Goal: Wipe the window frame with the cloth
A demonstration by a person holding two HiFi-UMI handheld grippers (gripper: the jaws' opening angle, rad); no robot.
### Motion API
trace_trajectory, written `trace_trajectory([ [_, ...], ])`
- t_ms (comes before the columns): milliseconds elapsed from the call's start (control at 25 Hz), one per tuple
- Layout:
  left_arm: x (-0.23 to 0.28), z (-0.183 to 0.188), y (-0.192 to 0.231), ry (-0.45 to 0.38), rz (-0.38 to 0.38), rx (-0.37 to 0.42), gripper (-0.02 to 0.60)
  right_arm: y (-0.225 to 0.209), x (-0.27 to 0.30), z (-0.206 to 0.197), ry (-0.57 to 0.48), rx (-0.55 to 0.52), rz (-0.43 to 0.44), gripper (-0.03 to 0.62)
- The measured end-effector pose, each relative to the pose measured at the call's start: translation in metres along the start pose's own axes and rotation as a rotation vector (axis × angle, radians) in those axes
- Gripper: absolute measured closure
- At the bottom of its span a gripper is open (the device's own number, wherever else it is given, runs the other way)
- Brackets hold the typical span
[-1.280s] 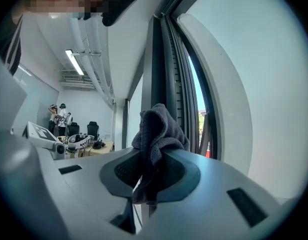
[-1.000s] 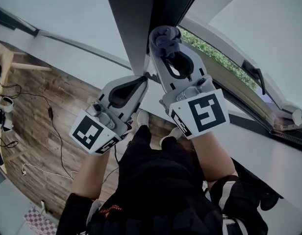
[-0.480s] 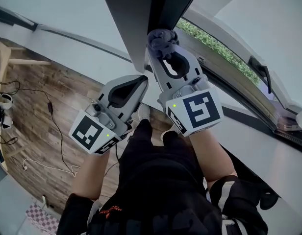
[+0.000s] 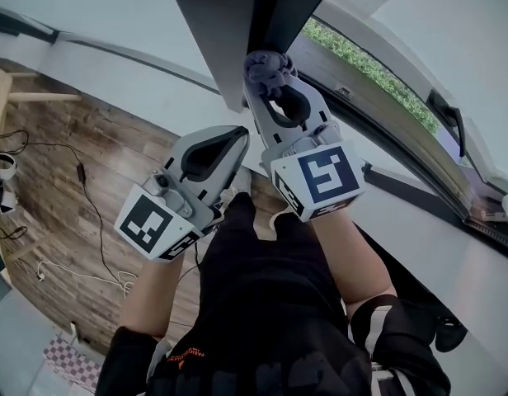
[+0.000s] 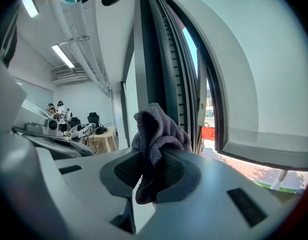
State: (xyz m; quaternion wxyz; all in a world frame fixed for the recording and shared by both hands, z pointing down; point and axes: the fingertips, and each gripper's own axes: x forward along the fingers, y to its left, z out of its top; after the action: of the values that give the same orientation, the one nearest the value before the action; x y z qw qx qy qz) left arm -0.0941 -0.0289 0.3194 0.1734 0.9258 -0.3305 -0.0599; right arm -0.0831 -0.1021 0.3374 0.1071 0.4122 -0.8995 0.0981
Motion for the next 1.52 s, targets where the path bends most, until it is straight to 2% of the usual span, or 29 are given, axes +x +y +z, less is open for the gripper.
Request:
trace_trajectory([
  [1000,-0.001,-0.045,0.015,0.052,0.002,-0.045,0.561,-0.003,0.027,-0.081,0.098,0.065,-0.021,0.537],
  [1520,0.003,-0.056,0.023,0.079,-0.002,-0.053,0.561,-0.008,0.034,-0.104,0.124,0.08,-0.023,0.539],
])
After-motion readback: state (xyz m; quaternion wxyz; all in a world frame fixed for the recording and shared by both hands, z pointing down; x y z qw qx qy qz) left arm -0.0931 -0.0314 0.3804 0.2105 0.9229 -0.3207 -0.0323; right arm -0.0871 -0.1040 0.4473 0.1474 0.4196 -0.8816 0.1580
